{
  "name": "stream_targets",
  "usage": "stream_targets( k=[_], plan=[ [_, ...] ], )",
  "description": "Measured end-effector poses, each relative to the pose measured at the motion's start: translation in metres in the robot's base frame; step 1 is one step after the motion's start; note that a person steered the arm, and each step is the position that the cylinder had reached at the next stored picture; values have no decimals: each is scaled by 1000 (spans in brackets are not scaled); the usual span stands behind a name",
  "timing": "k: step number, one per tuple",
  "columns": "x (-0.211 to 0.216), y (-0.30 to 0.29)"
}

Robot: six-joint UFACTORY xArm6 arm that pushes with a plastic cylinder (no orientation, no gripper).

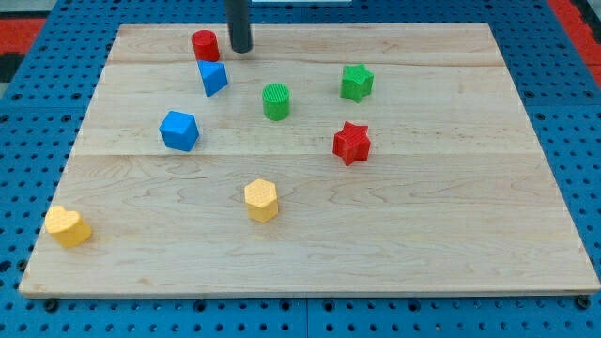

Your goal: Move the blue triangle closer to the red circle

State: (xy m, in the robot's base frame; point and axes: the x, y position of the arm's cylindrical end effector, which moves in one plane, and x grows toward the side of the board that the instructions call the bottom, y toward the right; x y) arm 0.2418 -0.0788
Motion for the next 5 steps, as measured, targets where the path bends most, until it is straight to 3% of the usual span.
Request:
stream_targets(
  k=[2,3,5],
  plan=[
    [-12,-78],
    [-8,-1],
    [92,20]
  ],
)
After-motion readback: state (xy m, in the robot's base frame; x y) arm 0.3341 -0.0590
